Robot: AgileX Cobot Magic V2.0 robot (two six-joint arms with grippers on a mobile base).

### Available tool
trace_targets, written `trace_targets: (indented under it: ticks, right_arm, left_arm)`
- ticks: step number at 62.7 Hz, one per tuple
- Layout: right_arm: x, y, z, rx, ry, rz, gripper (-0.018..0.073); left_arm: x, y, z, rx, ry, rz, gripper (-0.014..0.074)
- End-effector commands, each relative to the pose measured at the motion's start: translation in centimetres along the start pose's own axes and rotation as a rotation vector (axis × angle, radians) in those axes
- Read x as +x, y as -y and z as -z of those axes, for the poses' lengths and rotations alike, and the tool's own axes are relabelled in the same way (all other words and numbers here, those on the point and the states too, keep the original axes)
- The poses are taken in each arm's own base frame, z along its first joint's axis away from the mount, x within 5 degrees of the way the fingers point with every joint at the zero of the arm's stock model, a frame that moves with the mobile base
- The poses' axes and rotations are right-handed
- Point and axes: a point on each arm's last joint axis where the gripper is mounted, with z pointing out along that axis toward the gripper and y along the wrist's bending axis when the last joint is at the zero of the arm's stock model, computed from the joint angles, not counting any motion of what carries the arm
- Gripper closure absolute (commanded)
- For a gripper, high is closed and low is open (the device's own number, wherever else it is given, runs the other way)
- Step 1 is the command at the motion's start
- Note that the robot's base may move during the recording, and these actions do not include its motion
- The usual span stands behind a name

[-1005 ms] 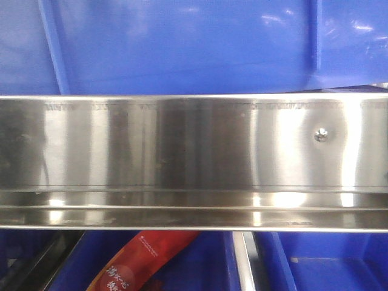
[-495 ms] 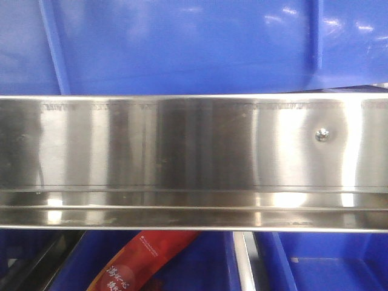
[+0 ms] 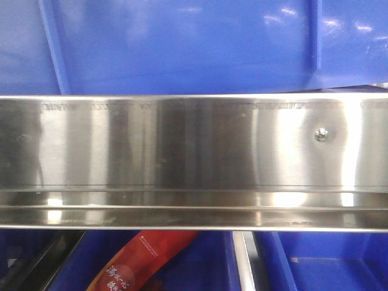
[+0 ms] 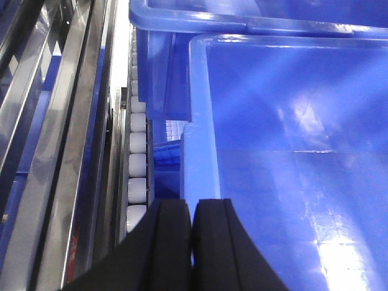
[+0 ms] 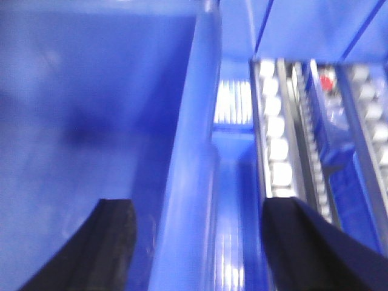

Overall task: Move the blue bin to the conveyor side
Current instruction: 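Close both grippers on opposite side walls of the blue bin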

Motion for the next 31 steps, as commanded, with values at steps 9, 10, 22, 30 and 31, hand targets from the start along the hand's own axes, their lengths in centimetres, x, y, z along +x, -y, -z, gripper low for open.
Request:
trace_targets:
  ticks: [9, 10, 22, 30, 31]
  right_arm:
    - [0.9, 0.0, -1.6, 0.016, -0.051, 0.001, 0.0263]
    - [1.0, 0.0, -1.6, 0.016, -0.053, 0.001, 0.0263]
    - [1.0, 0.0, -1.7, 0.017, -0.056, -0.001, 0.0263]
    - [1.0, 0.0, -1.7, 0.016, -0.056, 0.022, 0.0263]
    - [1.0, 0.0, -1.7, 0.016, -0.056, 0.026, 0.0263]
  left_arm:
    - [-0.2, 0.3, 0.3, 0.013, 0.016, 0.000, 0.0607]
    - [-0.2, 0.3, 0.3, 0.013, 0.016, 0.000, 0.0607]
    - [-0.2, 0.3, 0.3, 0.013, 0.013, 0.000, 0.0607]
    - [-0.1, 0.3, 0.3, 0.013, 0.008, 0.000, 0.0607]
    - [-0.1, 0.3, 0.3, 0.013, 0.008, 0.000, 0.0607]
